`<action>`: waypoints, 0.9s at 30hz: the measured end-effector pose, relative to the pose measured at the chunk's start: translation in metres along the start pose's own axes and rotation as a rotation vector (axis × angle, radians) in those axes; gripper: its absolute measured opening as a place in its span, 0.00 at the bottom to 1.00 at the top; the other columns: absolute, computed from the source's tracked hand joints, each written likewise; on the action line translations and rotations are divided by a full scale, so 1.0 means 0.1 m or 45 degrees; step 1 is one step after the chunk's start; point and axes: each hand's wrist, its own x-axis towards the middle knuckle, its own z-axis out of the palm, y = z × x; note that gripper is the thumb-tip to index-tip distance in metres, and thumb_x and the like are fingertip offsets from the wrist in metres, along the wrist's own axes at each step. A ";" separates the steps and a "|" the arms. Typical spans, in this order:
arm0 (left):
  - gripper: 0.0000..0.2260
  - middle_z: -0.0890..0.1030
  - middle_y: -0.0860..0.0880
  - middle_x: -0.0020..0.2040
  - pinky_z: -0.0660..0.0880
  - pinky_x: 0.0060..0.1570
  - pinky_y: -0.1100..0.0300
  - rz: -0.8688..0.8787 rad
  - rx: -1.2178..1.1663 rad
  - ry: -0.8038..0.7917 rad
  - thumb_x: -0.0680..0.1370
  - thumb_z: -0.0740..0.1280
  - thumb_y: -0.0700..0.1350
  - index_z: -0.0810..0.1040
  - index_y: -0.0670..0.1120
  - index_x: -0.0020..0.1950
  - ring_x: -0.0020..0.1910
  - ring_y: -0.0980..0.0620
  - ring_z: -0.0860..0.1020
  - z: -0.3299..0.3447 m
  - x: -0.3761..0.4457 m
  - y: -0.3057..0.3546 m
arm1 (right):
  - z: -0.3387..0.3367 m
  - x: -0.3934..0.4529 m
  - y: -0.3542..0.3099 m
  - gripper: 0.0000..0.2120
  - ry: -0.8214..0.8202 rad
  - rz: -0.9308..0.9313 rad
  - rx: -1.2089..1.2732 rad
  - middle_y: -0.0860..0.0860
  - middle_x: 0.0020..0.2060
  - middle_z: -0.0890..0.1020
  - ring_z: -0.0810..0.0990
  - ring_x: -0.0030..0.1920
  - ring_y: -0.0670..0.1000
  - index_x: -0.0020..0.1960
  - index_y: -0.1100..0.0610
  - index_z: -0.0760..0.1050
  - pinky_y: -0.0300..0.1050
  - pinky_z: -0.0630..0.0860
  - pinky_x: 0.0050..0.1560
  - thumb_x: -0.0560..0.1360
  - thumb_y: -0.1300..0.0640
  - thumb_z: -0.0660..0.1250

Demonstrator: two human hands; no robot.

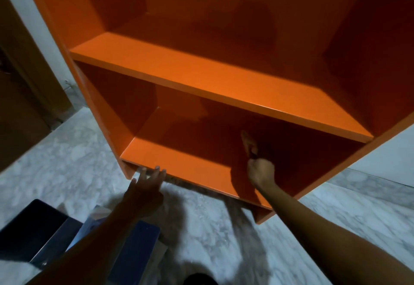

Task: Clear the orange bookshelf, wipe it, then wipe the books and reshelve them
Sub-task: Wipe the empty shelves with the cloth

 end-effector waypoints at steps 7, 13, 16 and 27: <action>0.34 0.42 0.50 0.83 0.52 0.77 0.41 -0.137 -0.074 -0.044 0.82 0.59 0.46 0.41 0.52 0.82 0.81 0.40 0.42 -0.03 -0.04 0.15 | 0.49 0.10 0.08 0.27 -0.226 -0.187 -0.535 0.58 0.74 0.68 0.69 0.71 0.64 0.79 0.43 0.56 0.60 0.68 0.69 0.82 0.39 0.41; 0.31 0.65 0.50 0.79 0.72 0.67 0.44 0.067 -0.073 0.114 0.76 0.60 0.47 0.58 0.55 0.80 0.76 0.37 0.65 -0.21 -0.12 -0.16 | 1.08 -0.35 -0.39 0.24 -0.196 -0.694 -0.750 0.53 0.73 0.71 0.70 0.67 0.65 0.76 0.37 0.61 0.65 0.65 0.64 0.80 0.39 0.51; 0.24 0.83 0.43 0.61 0.82 0.45 0.46 0.019 -0.297 0.444 0.73 0.61 0.44 0.75 0.49 0.69 0.55 0.36 0.83 -0.31 -0.19 -0.44 | 1.29 -0.57 -0.50 0.31 -0.323 -1.062 -0.686 0.52 0.74 0.69 0.66 0.68 0.61 0.74 0.40 0.65 0.61 0.69 0.56 0.70 0.49 0.60; 0.36 0.64 0.44 0.79 0.68 0.71 0.40 -0.104 -0.871 0.849 0.77 0.58 0.59 0.49 0.53 0.82 0.72 0.37 0.70 -0.74 -0.46 -0.73 | 1.06 0.10 -0.95 0.28 -0.144 -0.752 0.028 0.55 0.70 0.74 0.72 0.71 0.58 0.73 0.48 0.70 0.50 0.67 0.70 0.79 0.40 0.49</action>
